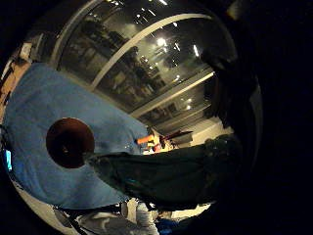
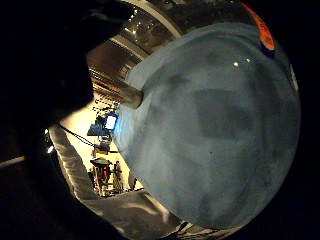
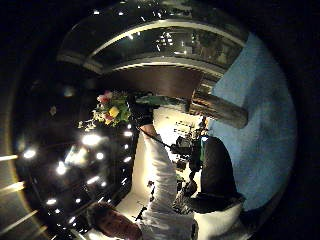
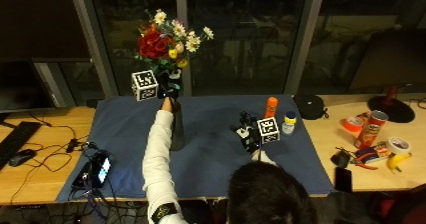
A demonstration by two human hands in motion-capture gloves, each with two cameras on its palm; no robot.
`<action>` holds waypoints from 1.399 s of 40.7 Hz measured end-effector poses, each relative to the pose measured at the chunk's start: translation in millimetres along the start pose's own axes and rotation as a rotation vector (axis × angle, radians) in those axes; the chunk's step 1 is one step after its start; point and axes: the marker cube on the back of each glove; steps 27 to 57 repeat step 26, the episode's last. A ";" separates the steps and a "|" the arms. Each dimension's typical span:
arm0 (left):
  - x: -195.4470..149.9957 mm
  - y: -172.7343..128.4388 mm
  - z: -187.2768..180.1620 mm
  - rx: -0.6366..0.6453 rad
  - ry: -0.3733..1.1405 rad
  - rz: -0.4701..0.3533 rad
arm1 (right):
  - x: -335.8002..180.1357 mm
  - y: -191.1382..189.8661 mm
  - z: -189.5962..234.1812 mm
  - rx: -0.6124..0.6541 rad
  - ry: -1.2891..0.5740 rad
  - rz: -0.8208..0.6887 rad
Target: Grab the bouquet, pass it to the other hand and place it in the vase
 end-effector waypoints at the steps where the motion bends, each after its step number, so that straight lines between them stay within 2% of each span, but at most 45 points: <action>1: -8.7 -1.2 -2.0 -0.006 -0.001 -0.014 | 3.1 0.4 -0.5 0.000 0.005 0.002; 4: -41.5 -1.4 -9.3 -0.043 -0.022 -0.071 | 14.0 1.8 -2.1 -0.003 0.016 0.021; 6: -71.6 3.6 -16.1 -0.116 -0.063 -0.135 | 20.5 4.4 -3.3 -0.014 0.015 0.040; 10: -163.7 23.3 -35.3 -0.335 -0.196 -0.323 | 33.4 10.9 -8.5 -0.030 0.016 0.056; 13: -232.4 56.1 -55.1 -0.409 -0.224 -0.444 | 42.8 16.2 -15.8 -0.038 0.007 0.041; 15: -249.6 91.6 -71.0 -0.423 -0.204 -0.476 | 52.5 18.9 -22.9 -0.030 0.013 0.041; 17: -241.2 128.6 -85.4 -0.430 -0.189 -0.466 | 63.6 21.5 -30.0 -0.012 0.026 0.060; 19: -229.9 152.5 -93.6 -0.434 -0.193 -0.426 | 74.1 24.6 -35.0 0.004 0.037 0.090; 21: -229.3 160.0 -96.2 -0.410 -0.238 -0.384 | 83.3 26.9 -36.8 0.009 0.046 0.113; 26: -227.6 158.6 -93.9 -0.353 -0.300 -0.218 | 94.3 27.5 -35.1 -0.002 0.069 0.122; 57: -227.6 158.6 -93.9 -0.353 -0.300 -0.218 | 94.3 27.5 -35.1 -0.002 0.069 0.122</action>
